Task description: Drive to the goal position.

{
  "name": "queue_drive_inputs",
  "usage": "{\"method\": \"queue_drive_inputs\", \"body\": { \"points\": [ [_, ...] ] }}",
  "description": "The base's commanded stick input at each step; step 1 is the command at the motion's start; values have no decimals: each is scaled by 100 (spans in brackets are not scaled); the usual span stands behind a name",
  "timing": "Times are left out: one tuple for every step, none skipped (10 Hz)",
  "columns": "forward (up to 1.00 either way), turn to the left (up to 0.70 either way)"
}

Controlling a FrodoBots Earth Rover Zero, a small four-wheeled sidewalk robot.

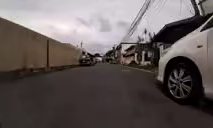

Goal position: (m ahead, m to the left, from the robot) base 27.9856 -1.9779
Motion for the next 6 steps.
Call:
{"method": "queue_drive_inputs", "body": {
  "points": [
    [100, 0],
    [100, 0],
    [100, 0],
    [100, 0],
    [100, 0],
    [100, 0]
  ]
}}
